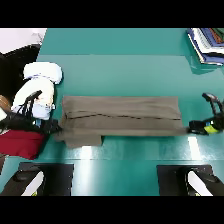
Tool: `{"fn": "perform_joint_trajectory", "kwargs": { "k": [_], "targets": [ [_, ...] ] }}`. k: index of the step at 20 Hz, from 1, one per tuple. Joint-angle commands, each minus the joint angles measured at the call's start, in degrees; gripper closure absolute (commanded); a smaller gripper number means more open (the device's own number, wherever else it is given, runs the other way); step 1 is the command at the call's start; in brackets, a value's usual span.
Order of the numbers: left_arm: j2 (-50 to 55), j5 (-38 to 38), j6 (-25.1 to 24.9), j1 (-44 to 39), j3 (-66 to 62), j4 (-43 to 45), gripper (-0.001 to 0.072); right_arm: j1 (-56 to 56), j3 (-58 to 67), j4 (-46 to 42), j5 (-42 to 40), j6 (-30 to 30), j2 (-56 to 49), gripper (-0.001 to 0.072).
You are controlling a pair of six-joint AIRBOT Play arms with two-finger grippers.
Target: Fold the shirts.
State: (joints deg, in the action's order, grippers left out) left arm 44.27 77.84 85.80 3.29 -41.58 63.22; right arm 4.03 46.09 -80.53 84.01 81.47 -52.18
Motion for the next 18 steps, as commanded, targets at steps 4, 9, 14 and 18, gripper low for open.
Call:
{"fn": "perform_joint_trajectory", "kwargs": {
  "k": [4,9,14,18],
  "targets": [
    [23.85,-17.9,-6.45,0.02,-14.12,-0.35,0.0681,-5.73,17.25,0.0,-6.95,2.12,-20.81,0.0699],
    [35.54,-24.02,-12.24,0.02,-19.98,-6.75,0.068,-3.72,24.57,6.01,-8.5,2.01,-30.93,0.0698],
    [36.65,-23.15,-12.13,0.04,-22.1,-8.07,0.0199,3.17,26.75,19.19,-9.27,-3.02,-33.59,0.0385],
    [36.59,-14.08,-12.37,0.02,-25.55,-9.53,0.0545,11.61,20.87,20.04,-5.66,-5.7,-30.34,0.0252]
  ]
}}
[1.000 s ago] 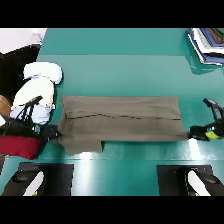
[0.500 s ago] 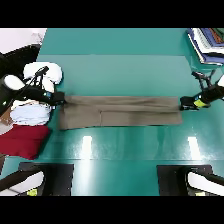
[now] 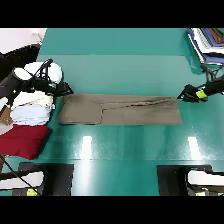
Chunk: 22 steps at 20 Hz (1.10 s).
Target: Fold the shirts.
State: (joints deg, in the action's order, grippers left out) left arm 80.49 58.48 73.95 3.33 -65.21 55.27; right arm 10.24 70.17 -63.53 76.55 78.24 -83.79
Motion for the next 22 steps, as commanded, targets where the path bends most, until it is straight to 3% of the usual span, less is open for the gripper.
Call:
{"fn": "perform_joint_trajectory", "kwargs": {
  "k": [1,6,9,10,11,12,13,17,22],
  "targets": [
    [0.35,6.08,-0.59,-0.15,-1.86,-2.43,0.0676,7.61,-5.64,3.13,1.75,-2.99,1.51,0.0237],
    [0.35,3.98,-0.07,-6.58,-1.86,-2.56,0.0681,13.77,-14.71,13.07,0.98,-10.14,-3.15,0.0239],
    [0.98,0.15,4.5,-11.5,-1.86,-2.6,0.0681,10.71,-14.19,17.33,1.01,-11.91,-7.32,0.0243],
    [1.49,-1.07,5.46,-12.92,-1.88,-2.58,0.0681,8.76,-13.07,17.35,1.03,-12.48,-8.37,0.029],
    [2.1,-2.19,5.77,-14.4,-1.88,-2.6,0.0681,6.97,-11.85,17.33,1.03,-13.51,-9.09,0.0386],
    [2.91,-3.45,6.21,-15.8,-1.9,-2.86,0.0682,5.27,-10.62,17.31,1.29,-14.01,-9.22,0.0623],
    [3.93,-4.98,6.84,-17.38,-1.95,-3.87,0.0681,4.17,-9.55,17.27,1.64,-14.27,-8.81,0.0699],
    [11.47,-6.34,6.8,-23.87,-7.61,-7.28,0.0682,1.33,-2.99,17.51,5.14,-14.03,-2.54,0.07],
    [22.71,-4.52,7.21,-31.56,-20.11,-7.28,0.0682,-6.16,8.98,17.55,7.58,-5.77,7.02,0.07]
  ]
}}
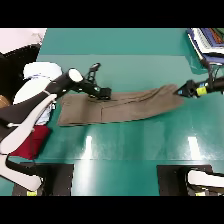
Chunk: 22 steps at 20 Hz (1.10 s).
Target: Fold the shirts.
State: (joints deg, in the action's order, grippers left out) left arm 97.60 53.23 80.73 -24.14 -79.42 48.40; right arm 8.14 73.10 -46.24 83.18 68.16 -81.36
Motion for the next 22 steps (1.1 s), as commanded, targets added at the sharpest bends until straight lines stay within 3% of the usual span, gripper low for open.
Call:
{"fn": "perform_joint_trajectory", "kwargs": {
  "k": [1,6,13,18,22],
  "targets": [
    [7.17,1.22,0.87,-5.07,-7.37,-0.42,0.0681,-6.23,8.44,0.26,0.76,5.6,5.79,0.07],
    [10.86,1.66,2.45,-7.41,-9.92,-0.39,0.0682,-15.72,17.7,0.79,-0.17,10.69,6.38,0.0699],
    [9.49,3.96,2.27,-5.51,-11.91,3.23,0.0682,-24.94,18.58,10.88,-5.6,9.2,5.11,0.07],
    [-3.65,8.04,2.36,6.99,-12.55,13.05,0.0681,-36.41,18.58,16.37,-11.61,4.61,0.72,0.0699],
    [-16.09,9.4,2.08,20.11,-12.55,17.84,0.0681,-50.45,19.74,19.26,-22.84,-1.44,-8.0,0.0696]
  ]
}}
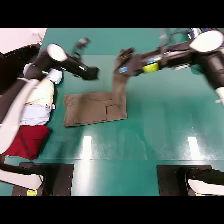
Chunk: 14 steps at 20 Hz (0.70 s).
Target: Fold the shirts.
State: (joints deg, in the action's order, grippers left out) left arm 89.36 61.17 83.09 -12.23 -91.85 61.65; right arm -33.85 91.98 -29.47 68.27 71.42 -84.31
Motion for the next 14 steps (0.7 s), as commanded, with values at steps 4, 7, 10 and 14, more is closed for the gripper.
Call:
{"fn": "perform_joint_trajectory", "kwargs": {
  "k": [4,7,10,14],
  "targets": [
    [-15.37,2.43,-0.83,17.29,-0.11,5.38,0.0681,-15.63,9.6,0.04,-8.02,-11.43,-16.06,0.018],
    [-16.94,4.04,-1.03,20.37,-0.11,5.44,0.0681,-13.51,15.43,-6.54,4.17,-5.18,-19.41,0.032],
    [-16.87,6.93,-1.11,20.55,-0.09,5.66,0.0681,-8.55,10.86,-14.99,8.79,-2.84,-16.28,0.0336],
    [-16.87,7.72,-2.14,20.44,-0.09,5.57,0.0681,1.68,-7.13,-20.28,4.46,0.92,-7.37,0.0336]
  ]
}}
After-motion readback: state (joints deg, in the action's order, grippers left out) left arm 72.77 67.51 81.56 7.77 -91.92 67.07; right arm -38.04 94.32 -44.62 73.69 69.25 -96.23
